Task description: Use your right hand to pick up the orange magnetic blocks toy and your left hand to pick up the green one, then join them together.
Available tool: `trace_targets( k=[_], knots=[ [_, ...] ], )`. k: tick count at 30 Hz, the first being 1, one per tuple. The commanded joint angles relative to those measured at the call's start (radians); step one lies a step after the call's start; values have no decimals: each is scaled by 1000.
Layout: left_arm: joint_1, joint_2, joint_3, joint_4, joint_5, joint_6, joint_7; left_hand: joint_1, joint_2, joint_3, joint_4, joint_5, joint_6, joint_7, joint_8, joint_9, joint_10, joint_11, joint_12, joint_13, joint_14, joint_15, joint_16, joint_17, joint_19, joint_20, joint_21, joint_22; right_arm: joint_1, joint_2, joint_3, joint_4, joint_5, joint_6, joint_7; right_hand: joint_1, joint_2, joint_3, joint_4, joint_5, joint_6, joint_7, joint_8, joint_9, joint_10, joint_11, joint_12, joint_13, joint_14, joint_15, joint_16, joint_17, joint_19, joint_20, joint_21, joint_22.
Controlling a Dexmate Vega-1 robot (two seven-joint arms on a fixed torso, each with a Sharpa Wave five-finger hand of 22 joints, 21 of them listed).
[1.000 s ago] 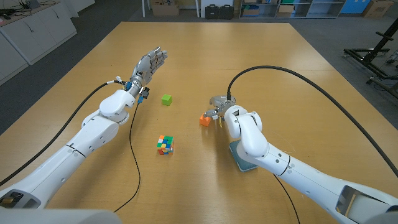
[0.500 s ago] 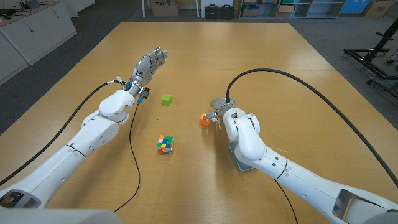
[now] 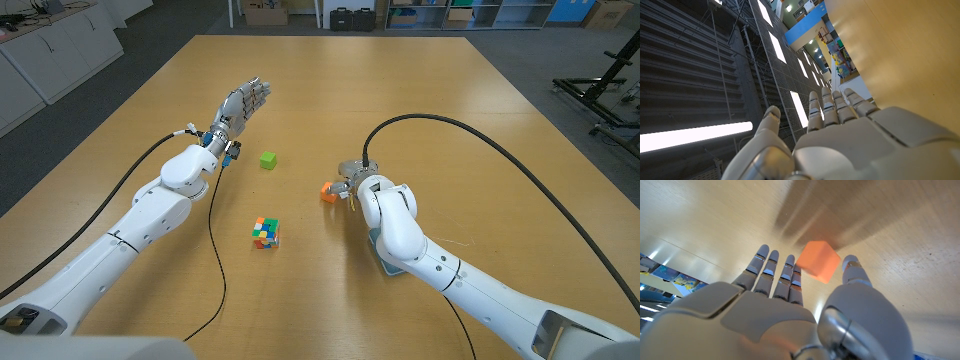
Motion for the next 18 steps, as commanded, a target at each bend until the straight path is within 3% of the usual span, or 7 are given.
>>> trace_targets(
  k=[1,18],
  knots=[
    [-4,0,6,7,-3,3,-6,0,12,5,-3,-4,11,-1,2,6,7,1,-1,2,3,4,-2,3,-2,-39,-3,2,-19,10,29,-31,13,27,4,-6,9,-1,6,-3,3,8,-3,2,8,6,-1,0,5,9,-1,-1,0,11,-3,3],
    [-8,1,8,17,-5,0,-14,3,17,8,-4,-4,10,-1,0,6,6,0,-3,2,2,4,-3,3,-3,-34,-3,2,-28,12,40,-40,-61,31,71,-14,10,-6,13,-3,-16,16,-14,2,-6,21,-10,-2,-3,21,-6,-1,4,37,-10,4]
  ],
)
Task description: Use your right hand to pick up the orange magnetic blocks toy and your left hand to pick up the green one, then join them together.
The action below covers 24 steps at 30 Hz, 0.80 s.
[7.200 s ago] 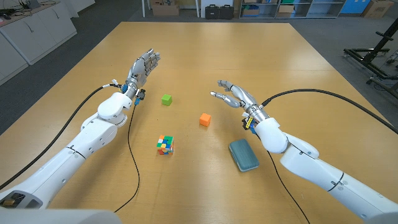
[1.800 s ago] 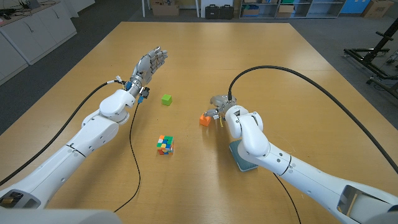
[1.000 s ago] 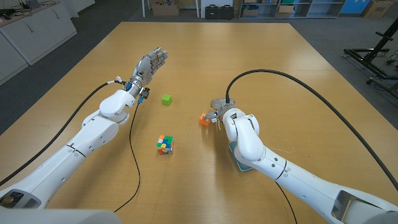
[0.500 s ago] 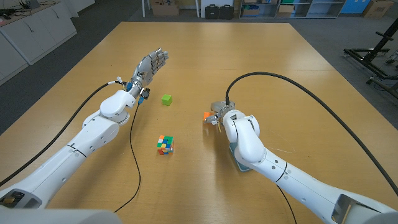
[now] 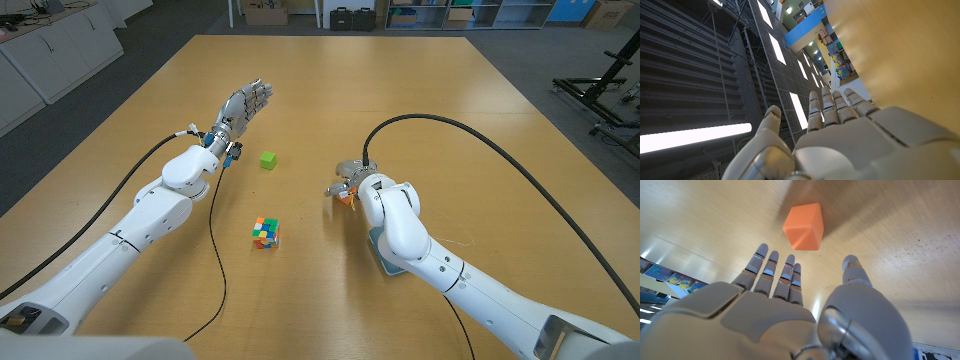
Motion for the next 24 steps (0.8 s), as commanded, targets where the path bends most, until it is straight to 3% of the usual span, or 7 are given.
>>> trace_targets(
  k=[1,13,24],
  knots=[
    [-2,2,0,6,0,-3,-6,3,9,5,-1,-4,11,-1,0,1,6,1,-3,2,2,5,-3,3,-3,-34,-3,2,-15,1,14,-15,-69,-4,54,-4,0,2,5,-3,-9,3,-7,2,-4,8,-3,3,-3,6,-7,-1,1,13,-3,4],
    [-6,-1,3,16,4,-29,-23,3,10,6,-1,-4,10,-1,-1,1,6,0,-4,2,-1,4,-4,3,-5,-32,-4,2,-69,23,56,-21,-124,-24,78,-8,-4,-3,7,0,2,23,-5,4,8,20,-1,2,11,38,-6,-3,21,44,-4,4],
    [-14,-9,11,34,0,-42,-43,3,10,6,-2,-5,11,-2,-2,1,6,0,-5,2,0,3,-4,3,-7,-30,-4,2,-99,57,75,-7,-164,-17,87,-11,-5,-6,9,2,20,14,1,5,31,12,6,2,29,27,-1,-4,38,47,-3,4]
  ],
)
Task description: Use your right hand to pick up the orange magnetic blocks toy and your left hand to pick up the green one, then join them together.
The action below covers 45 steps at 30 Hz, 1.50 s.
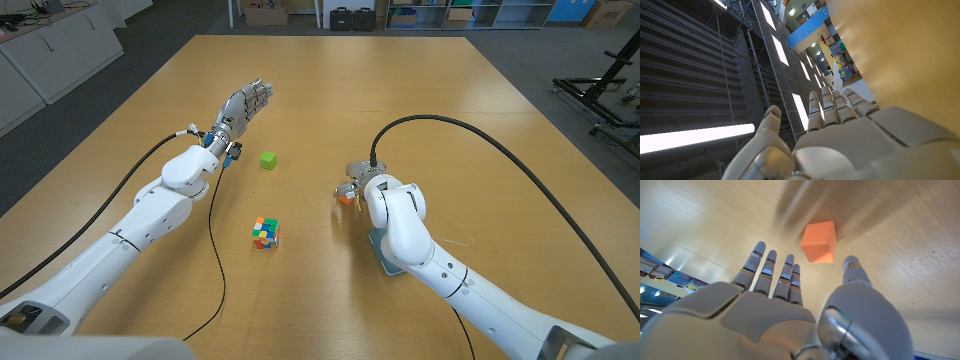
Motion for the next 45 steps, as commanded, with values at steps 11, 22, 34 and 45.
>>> trace_targets(
  k=[11,22,34,45],
  knots=[
    [-5,-9,8,31,-8,-14,-23,3,10,6,-2,-5,12,-5,-2,2,10,-1,0,2,2,2,1,3,-7,-26,0,2,-41,59,32,34,-42,12,-4,-7,0,-6,6,5,36,-27,14,5,39,-17,15,1,37,-30,14,-2,39,2,2,4],
    [1,-6,5,31,-11,-19,-25,3,11,7,-2,-5,13,-5,-3,2,13,0,0,2,4,2,1,3,-7,-25,1,2,-42,82,36,65,-46,7,-27,-1,1,-7,4,9,73,-47,23,5,83,-37,28,0,74,-50,22,-7,80,13,8,5],
    [1,-4,7,33,-12,-14,-25,3,12,7,-2,-5,19,-8,-1,2,13,-1,0,2,5,2,1,3,-6,-24,1,2,-44,90,28,80,-85,1,-35,15,7,-3,0,17,130,-80,39,4,155,-75,48,0,137,-78,41,-12,118,4,11,5],
    [-13,-7,18,41,-11,0,-30,3,12,8,-3,-5,19,-9,-2,2,13,-1,-1,2,5,2,1,3,-7,-23,1,2,-45,108,34,97,-109,1,-31,98,67,39,-10,27,255,-139,80,3,360,-133,102,1,277,-159,87,-16,210,-67,26,7]
  ],
)
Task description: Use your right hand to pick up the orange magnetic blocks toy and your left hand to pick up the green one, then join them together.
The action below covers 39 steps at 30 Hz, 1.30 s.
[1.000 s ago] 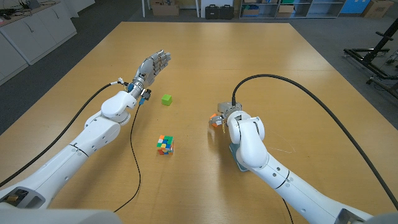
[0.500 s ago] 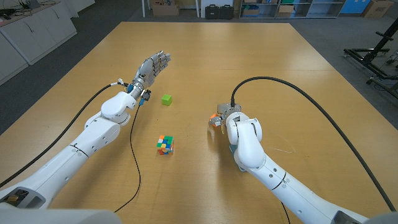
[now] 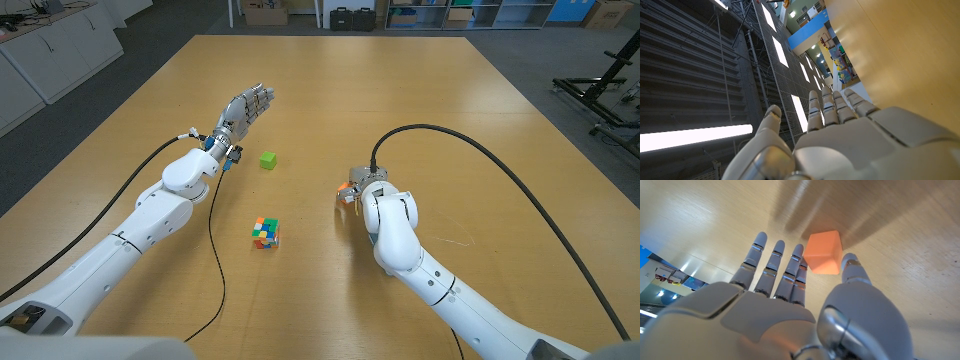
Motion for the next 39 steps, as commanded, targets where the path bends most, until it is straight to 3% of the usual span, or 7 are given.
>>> trace_targets(
  k=[1,13,17,20,22,39],
  knots=[
    [-14,-2,12,9,0,17,-6,-1,8,5,0,-5,13,-1,-2,2,9,2,-1,2,4,1,1,3,-8,-23,0,2,-4,19,5,20,-18,-4,-9,33,23,15,-1,1,56,-24,24,3,84,-24,23,5,55,-32,21,3,39,-18,11,5],
    [-18,-5,14,15,0,15,-7,-1,9,5,0,-5,13,0,-2,3,9,2,-2,2,4,3,0,3,-9,-22,0,2,-28,22,15,16,25,-17,-103,73,36,29,-6,-6,150,-63,62,3,169,-53,35,6,110,-62,34,-2,81,-39,20,6],
    [-13,-3,11,14,-1,11,-5,-1,9,6,0,-5,13,-1,-2,3,9,2,-3,2,6,2,1,3,-8,-22,0,2,-44,20,21,2,52,-26,-163,83,40,30,-4,-11,200,-93,83,2,190,-59,33,6,132,-78,41,0,99,-47,26,7],
    [-9,-3,8,13,-1,7,-3,-1,9,6,0,-5,14,-2,-2,3,10,1,-2,2,6,1,1,3,-8,-22,1,2,-55,16,28,-13,74,-32,-206,113,66,38,-6,-17,261,-130,110,2,239,-64,44,17,164,-102,63,15,120,-70,34,9],
    [-6,-3,7,13,0,4,-1,-1,9,6,0,-5,14,-2,-2,3,11,3,-2,2,5,1,1,3,-8,-22,1,2,-62,16,35,-23,95,-37,-237,121,72,40,-6,-21,276,-137,117,1,252,-64,47,21,177,-111,70,19,126,-71,37,10],
    [-15,-6,11,27,3,-2,-10,-1,9,6,-1,-5,16,-2,-3,3,11,-1,-3,2,2,1,-1,3,-9,-23,1,2,-99,-19,76,-97,276,-60,-434,133,74,44,-8,-26,289,-141,123,0,266,-65,45,21,195,-118,74,20,144,-67,45,11]
  ],
)
